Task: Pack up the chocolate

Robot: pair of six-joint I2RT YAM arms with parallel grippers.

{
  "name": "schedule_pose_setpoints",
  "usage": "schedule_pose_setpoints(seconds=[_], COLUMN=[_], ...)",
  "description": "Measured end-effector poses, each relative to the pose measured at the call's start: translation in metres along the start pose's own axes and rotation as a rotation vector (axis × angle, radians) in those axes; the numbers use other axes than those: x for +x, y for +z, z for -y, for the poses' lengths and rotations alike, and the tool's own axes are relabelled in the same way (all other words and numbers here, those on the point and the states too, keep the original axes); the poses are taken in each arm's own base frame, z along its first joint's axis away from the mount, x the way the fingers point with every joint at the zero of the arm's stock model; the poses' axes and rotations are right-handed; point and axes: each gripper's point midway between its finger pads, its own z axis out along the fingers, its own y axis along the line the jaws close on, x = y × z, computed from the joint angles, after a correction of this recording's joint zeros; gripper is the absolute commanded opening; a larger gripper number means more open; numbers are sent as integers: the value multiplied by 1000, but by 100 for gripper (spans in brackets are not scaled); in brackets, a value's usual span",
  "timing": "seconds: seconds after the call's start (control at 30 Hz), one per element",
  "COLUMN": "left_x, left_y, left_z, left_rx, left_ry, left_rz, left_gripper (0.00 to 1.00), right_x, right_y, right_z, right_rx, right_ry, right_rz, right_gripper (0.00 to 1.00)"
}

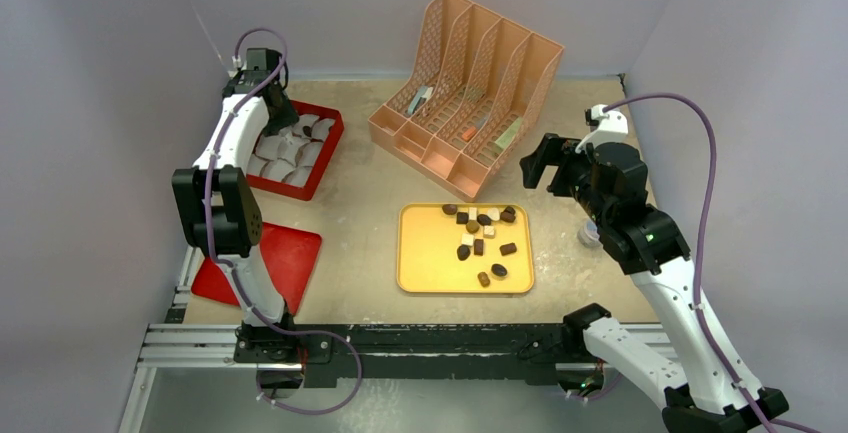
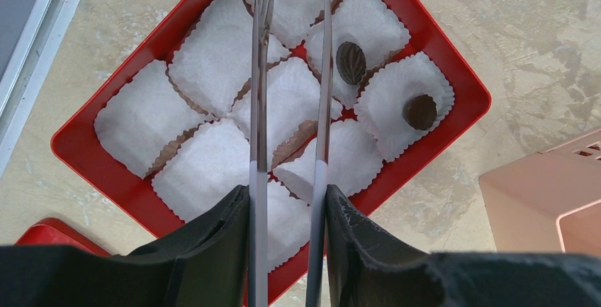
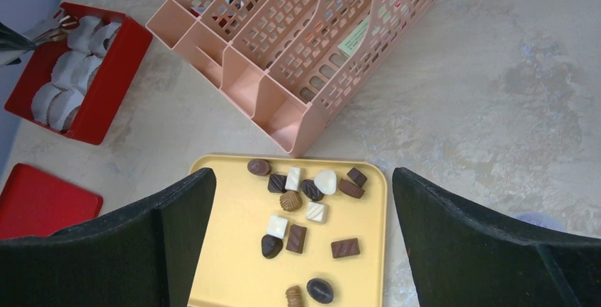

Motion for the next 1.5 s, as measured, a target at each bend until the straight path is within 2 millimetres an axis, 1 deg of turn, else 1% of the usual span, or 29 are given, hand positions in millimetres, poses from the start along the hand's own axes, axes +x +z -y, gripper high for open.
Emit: schedule_pose_setpoints(seconds=[0.43,0.8,0.9,1.03,1.17,1.23,1.3,1.37,1.43,1.5], left_x=[2,2,2,2,0,0,4,12,27,44], left_y=[3,3,-1,-19,-46,-60,-76,-91,-106,-119], left_z=[0,1,3,6,12,20,33,51,73,90], left_rx=[-2,1,19,65,122,151,187,229,286,337], left_ry=[2,2,1,-5,-3,15,52,104,172,231], left_rz=[-8,-9,-10,-2,25,43,60,67,63,49], left_gripper=[41,40,40,40,40,40,40,39,38,38], right_x=[-1,-3,-3,-3,-3,-3,-3,-1,1,3], right_y=[-1,-5,-5,-5,-5,-5,-5,-5,-6,-6], right_z=[0,0,0,0,0,0,0,1,2,3], right_rx=[0,-5,-5,-5,-5,-4,-4,-2,2,6], right_ry=[4,7,7,7,7,7,7,5,1,-4], right_rz=[4,18,18,18,18,17,16,10,1,-5], right_gripper=[96,96,96,96,96,96,96,96,97,97])
